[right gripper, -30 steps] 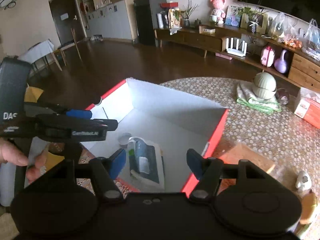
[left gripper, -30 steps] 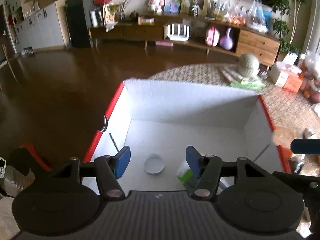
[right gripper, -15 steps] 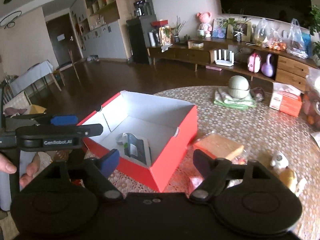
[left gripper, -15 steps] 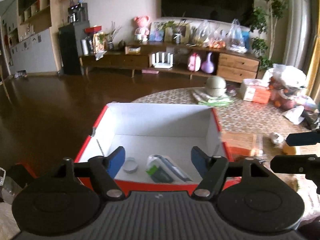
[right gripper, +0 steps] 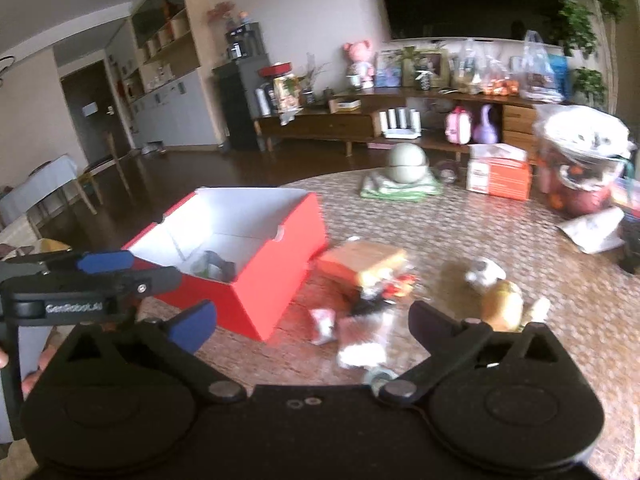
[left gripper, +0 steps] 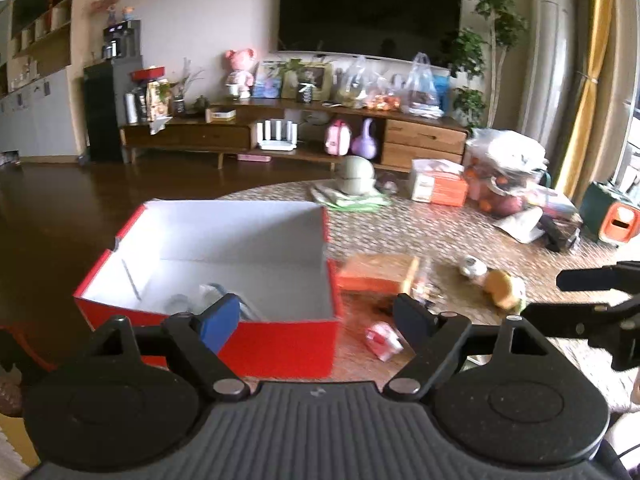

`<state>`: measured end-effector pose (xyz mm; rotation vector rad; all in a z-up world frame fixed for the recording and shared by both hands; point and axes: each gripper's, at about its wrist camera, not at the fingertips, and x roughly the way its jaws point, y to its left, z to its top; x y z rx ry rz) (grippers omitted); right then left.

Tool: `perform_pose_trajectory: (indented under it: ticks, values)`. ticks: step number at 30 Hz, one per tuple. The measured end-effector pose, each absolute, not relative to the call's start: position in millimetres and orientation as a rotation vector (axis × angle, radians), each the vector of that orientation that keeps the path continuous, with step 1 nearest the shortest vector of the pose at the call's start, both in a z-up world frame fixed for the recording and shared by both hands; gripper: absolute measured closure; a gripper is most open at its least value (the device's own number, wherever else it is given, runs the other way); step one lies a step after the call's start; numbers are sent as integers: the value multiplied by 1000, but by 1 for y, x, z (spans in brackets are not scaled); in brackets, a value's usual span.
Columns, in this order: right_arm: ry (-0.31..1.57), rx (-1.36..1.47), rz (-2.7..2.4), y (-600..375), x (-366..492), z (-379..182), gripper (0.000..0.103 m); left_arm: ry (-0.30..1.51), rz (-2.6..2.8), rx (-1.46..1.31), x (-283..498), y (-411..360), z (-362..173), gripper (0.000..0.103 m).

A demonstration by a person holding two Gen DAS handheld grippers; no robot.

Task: Organize objects
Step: 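Withdraw both open tools from the box back over the table, then reach the left tool to the grey-green tape dispenser while the right tool grasps the yellow-green packet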

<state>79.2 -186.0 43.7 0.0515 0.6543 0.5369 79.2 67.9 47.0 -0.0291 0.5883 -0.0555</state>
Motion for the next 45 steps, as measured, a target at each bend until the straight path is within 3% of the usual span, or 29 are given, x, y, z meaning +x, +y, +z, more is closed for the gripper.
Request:
perform_pose_trajectory:
  ticks: [7, 11, 27, 45]
  values:
    - [681, 104, 437, -231, 76, 26, 1, 613, -132, -38, 70, 30, 26, 18]
    - [697, 108, 377, -255, 77, 11, 1, 620, -134, -25, 72, 14, 13, 0]
    - [756, 84, 291, -283, 98, -31, 1, 690, -269, 59, 87, -64, -49, 0]
    - [902, 158, 216, -259, 141, -84, 20, 797, -190, 93, 118, -110, -107, 0]
